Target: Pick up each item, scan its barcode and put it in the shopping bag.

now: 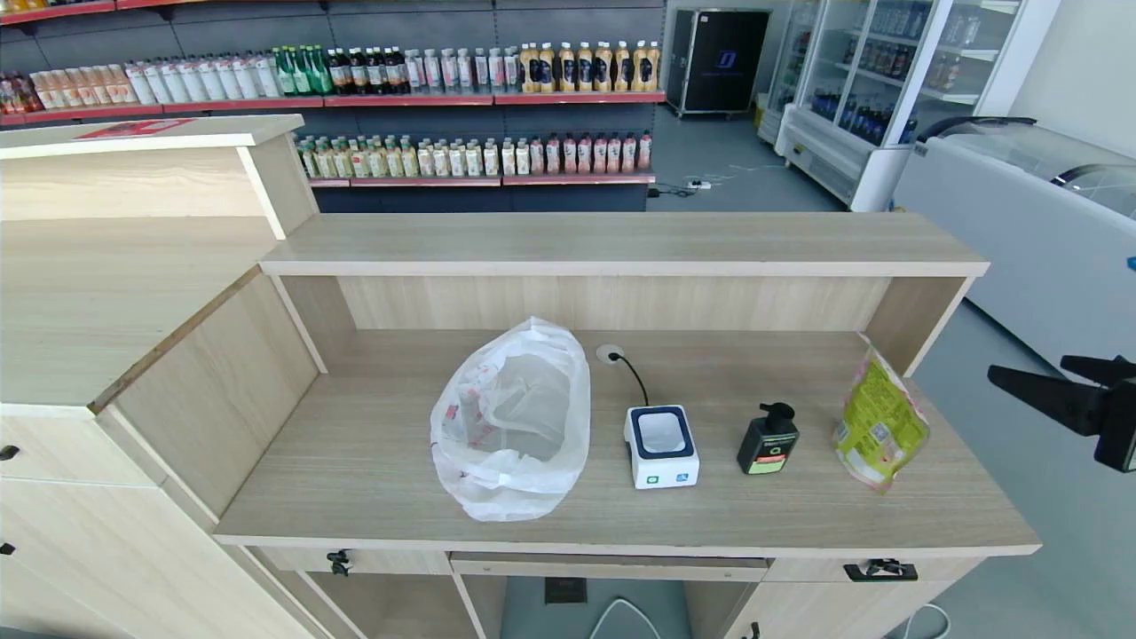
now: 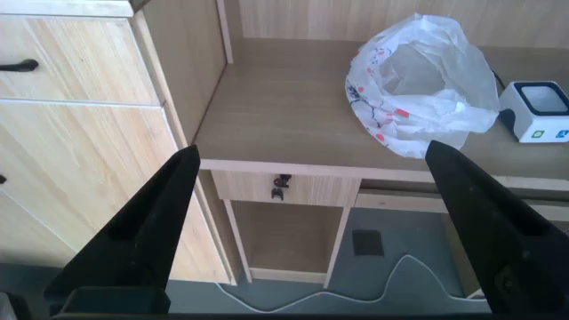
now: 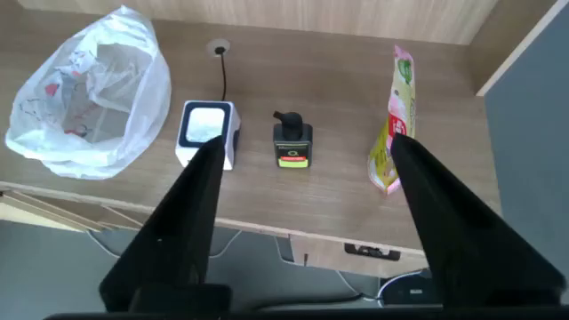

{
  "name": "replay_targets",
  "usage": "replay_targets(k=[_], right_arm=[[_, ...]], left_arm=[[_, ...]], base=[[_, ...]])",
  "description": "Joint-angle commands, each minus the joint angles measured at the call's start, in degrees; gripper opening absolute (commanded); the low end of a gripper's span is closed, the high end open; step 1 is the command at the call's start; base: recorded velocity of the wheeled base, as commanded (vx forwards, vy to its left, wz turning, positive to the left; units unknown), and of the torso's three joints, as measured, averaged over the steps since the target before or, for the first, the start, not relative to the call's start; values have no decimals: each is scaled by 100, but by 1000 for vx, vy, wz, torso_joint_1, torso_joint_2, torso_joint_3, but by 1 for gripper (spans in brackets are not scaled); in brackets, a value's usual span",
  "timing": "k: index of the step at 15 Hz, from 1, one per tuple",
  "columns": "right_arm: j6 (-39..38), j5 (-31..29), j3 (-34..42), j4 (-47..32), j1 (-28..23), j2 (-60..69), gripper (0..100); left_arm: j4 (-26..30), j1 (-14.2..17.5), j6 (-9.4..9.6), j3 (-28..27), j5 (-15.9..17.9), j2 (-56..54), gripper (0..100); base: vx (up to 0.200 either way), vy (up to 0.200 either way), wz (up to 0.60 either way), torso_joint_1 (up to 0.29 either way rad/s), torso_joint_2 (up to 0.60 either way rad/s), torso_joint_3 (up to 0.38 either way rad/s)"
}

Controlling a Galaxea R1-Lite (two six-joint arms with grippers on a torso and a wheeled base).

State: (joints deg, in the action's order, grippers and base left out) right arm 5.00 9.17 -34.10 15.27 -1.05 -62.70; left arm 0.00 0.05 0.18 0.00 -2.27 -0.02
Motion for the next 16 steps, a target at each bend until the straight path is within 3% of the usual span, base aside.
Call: replay_targets(k=[1,5,12,16], right_arm=[[115,103,131,19,-642,-735,100],[98,314,167,371,-1011,-1500,100],[195,753,694,2709,-1161,-3627,100],[643,920,632,3201,-1178,-4427,100]], left_arm=[[0,4,-1,0,-2,2,100],[0,4,-1,0,-2,2,100],[0,4,-1,0,-2,2,100],[0,4,-1,0,-2,2,100]], base=[[0,0,0,0,0,0],[0,0,0,0,0,0],[0,0,0,0,0,0],[0,0,0,0,0,0]])
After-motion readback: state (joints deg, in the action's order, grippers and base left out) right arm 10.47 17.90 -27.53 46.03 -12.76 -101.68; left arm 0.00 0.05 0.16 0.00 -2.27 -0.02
